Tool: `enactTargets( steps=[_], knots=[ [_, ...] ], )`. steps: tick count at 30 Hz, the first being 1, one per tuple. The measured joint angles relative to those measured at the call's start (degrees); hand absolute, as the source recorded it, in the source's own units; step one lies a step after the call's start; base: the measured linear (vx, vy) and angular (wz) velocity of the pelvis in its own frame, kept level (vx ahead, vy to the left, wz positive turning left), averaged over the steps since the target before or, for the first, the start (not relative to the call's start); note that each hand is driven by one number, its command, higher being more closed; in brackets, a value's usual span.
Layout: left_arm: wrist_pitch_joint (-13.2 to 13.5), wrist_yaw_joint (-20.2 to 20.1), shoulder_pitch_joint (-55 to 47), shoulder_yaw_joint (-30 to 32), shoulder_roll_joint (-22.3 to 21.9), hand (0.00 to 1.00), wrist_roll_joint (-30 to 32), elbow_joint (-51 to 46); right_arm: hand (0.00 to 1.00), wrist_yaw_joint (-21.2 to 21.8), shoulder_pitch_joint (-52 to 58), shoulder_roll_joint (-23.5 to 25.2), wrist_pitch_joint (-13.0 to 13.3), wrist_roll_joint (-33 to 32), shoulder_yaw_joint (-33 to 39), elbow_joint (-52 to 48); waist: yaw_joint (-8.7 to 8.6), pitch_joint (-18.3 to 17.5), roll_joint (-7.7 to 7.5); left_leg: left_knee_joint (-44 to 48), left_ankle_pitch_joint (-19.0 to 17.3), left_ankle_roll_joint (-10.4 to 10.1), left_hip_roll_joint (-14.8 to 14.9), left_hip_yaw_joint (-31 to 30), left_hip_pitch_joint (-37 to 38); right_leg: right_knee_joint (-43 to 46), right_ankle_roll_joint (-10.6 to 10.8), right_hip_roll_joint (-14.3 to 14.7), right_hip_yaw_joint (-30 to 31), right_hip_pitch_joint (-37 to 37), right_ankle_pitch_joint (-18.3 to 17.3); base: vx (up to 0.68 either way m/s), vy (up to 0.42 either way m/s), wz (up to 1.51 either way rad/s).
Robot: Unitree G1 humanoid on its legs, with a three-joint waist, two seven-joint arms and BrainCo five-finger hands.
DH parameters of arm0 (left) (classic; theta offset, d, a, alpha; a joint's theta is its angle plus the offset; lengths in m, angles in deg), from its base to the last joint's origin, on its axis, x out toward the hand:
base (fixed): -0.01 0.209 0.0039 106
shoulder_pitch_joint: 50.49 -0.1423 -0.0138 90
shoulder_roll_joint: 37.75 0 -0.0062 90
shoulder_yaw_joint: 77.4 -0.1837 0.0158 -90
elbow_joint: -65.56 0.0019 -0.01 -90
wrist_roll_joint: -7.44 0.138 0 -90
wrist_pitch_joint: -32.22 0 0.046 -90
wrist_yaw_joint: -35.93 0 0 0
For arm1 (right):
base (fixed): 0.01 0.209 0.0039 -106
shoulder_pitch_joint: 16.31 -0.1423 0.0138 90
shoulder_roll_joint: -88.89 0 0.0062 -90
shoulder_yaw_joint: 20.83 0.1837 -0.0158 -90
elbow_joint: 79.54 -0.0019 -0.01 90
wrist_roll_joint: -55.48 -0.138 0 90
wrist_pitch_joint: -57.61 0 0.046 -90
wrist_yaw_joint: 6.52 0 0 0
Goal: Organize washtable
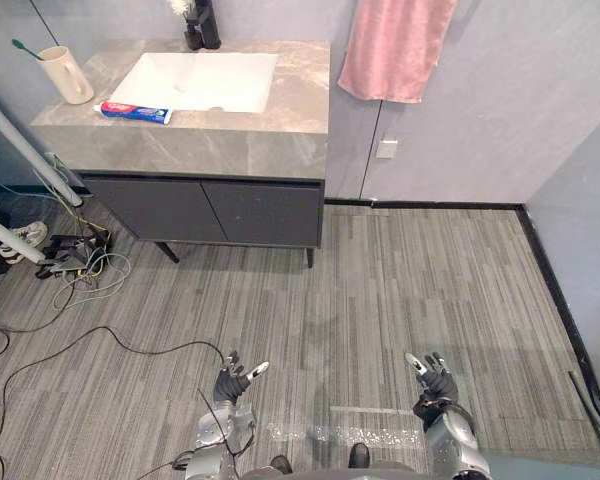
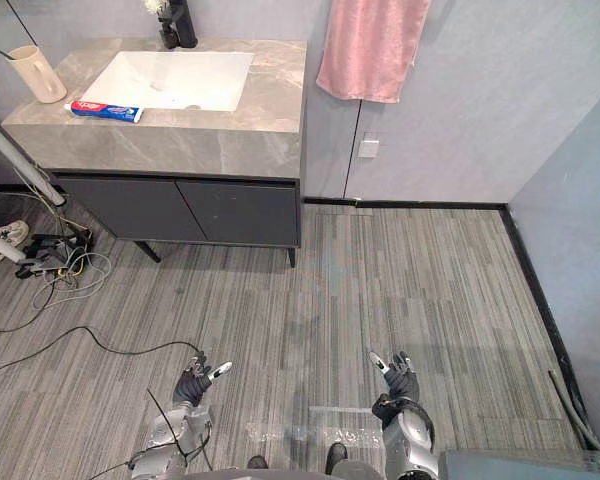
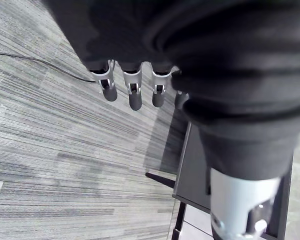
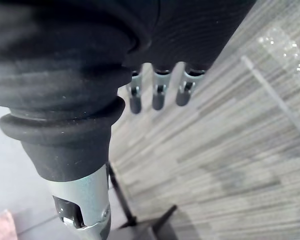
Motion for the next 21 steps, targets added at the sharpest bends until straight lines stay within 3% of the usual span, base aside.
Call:
enactTargets(
  steps=[13, 21],
  knots=[
    [-0.2, -0.1, -3.7, -0.9, -1.1, 0.0, -3.1, -0.3, 0.0, -0.7, 3.9, 1.4, -1.2, 2.3, -1.1, 0.3, -0.58, 0.0, 0.01, -0.3, 0.7, 1.1, -0.1, 0.2, 0.0, 0.0, -0.7, 0.0, -0.1, -0.1, 0.4, -0.07, -0.034, 0.0],
    [-0.2, 0.2, -3.8, -2.0, -1.1, 0.0, -3.2, -0.3, 0.0, -1.3, 4.3, 1.5, -1.2, 2.4, -2.8, 0.2, -0.8, -0.2, -0.02, -1.7, 1.6, 2.5, -0.3, 1.7, -0.4, -1.9, -2.6, 0.3, 0.2, -0.9, 1.8, -0.11, -0.031, -0.06]
  ],
)
